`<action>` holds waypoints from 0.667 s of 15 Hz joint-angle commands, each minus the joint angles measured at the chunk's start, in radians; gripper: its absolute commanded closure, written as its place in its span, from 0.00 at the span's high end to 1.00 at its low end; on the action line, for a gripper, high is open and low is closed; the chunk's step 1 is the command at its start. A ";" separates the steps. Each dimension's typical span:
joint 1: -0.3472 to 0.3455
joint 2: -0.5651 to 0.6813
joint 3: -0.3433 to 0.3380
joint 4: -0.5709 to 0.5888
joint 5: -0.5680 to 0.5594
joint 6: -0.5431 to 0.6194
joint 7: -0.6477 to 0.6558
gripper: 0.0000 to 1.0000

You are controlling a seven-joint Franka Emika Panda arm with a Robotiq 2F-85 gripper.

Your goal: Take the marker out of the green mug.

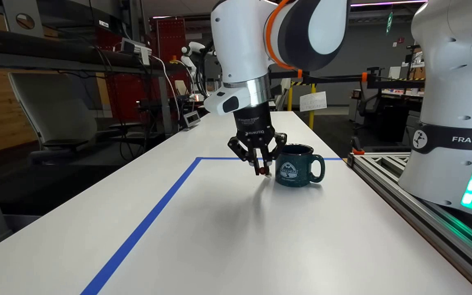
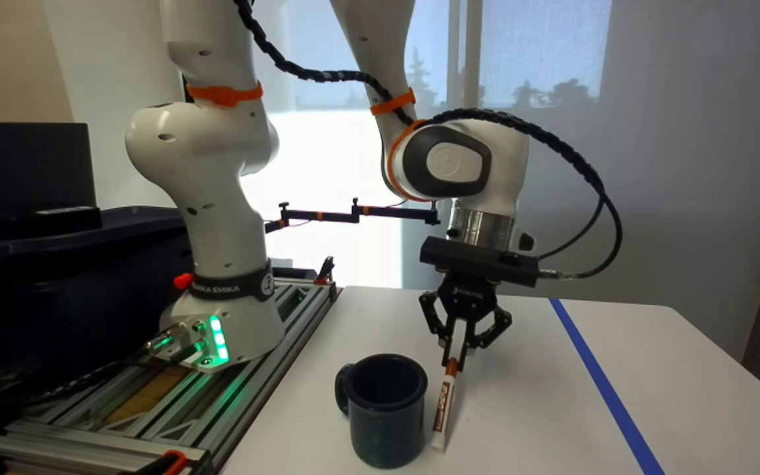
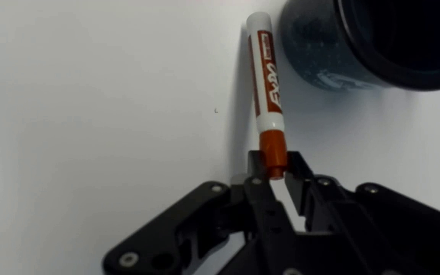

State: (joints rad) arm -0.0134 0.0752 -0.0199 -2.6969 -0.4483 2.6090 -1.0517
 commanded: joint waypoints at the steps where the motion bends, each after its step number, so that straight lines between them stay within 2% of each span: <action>1: -0.024 -0.029 0.017 -0.012 0.189 -0.007 -0.136 0.05; 3: -0.030 -0.054 0.014 -0.022 0.256 -0.014 -0.191 0.05; 4: -0.033 -0.067 0.011 -0.029 0.280 -0.012 -0.214 0.44; 5: -0.037 -0.085 0.009 -0.039 0.306 -0.011 -0.244 0.46; 6: -0.039 -0.102 0.007 -0.048 0.334 -0.015 -0.276 0.52; 10: -0.034 -0.202 -0.013 -0.100 0.429 -0.019 -0.393 0.83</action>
State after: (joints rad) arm -0.0481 -0.0055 -0.0221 -2.7296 -0.0883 2.6079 -1.3602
